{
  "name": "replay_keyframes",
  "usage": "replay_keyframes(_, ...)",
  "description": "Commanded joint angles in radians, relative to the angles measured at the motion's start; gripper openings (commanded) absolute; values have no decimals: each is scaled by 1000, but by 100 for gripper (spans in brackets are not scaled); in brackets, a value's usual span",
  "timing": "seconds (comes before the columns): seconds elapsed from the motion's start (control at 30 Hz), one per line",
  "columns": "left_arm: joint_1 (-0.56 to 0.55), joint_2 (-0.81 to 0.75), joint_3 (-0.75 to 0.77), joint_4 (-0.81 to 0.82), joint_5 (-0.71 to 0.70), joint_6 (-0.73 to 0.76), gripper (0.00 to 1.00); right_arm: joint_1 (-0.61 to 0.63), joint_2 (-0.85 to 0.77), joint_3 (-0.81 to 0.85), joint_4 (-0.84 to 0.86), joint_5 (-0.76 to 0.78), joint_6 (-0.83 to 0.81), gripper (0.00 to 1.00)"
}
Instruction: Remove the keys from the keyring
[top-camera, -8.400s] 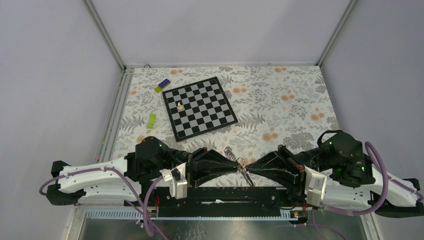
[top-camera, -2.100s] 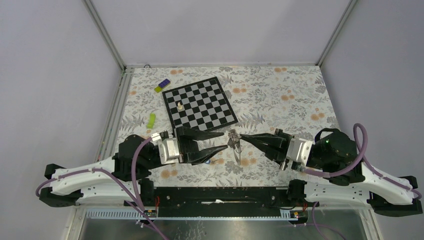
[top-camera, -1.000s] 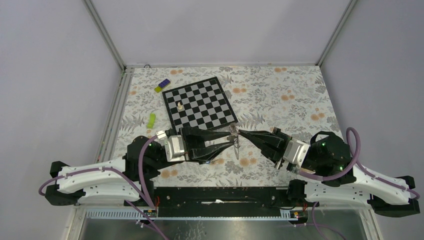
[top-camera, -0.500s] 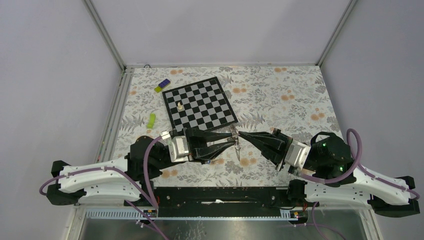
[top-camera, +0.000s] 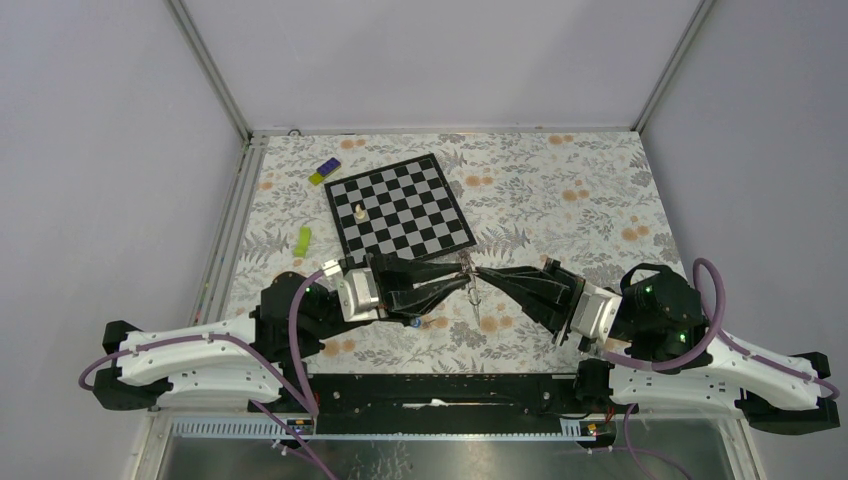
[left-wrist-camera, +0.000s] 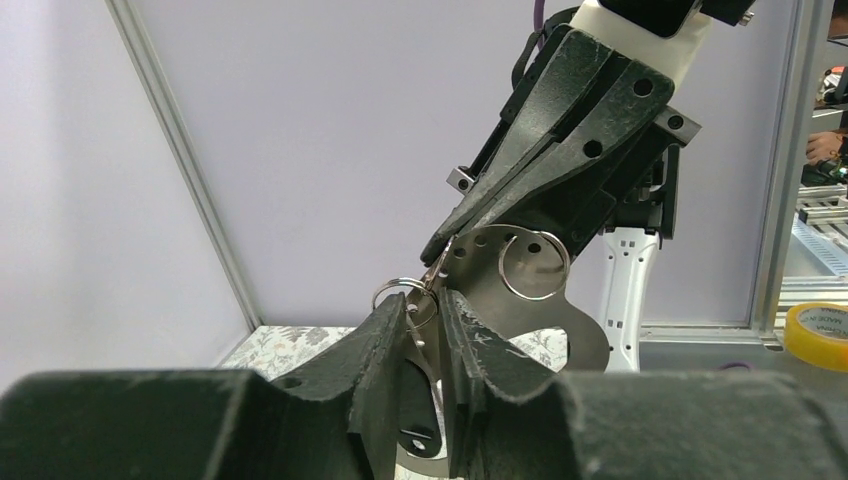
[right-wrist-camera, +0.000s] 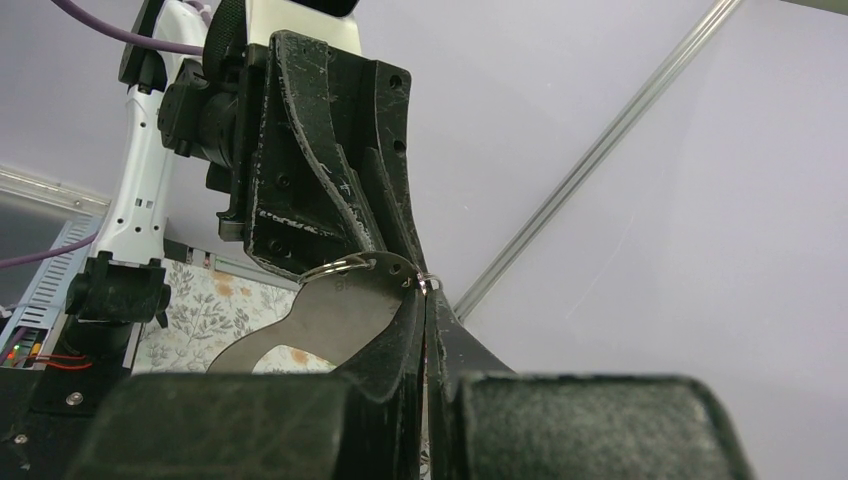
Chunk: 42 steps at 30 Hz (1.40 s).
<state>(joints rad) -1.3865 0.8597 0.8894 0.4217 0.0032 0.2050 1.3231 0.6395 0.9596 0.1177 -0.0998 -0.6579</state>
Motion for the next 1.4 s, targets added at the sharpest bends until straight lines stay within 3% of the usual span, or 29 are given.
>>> replay_keyframes(0.0,0,4,5,69,-55,-6,21,6,-4,8,50,-33,-12,0)
replay_keyframes(0.4,1,-2,8,52,-12,8,0,5,-6,3,62,-17,-19,0)
replay_keyframes(0.7,1,-8,24,-22,149,102,0,5,-14,-13,112,36,-22,0)
replay_keyframes(1.37,1,-20,39,-90,221,126,0,5,-30,-46,184,165,-14,0)
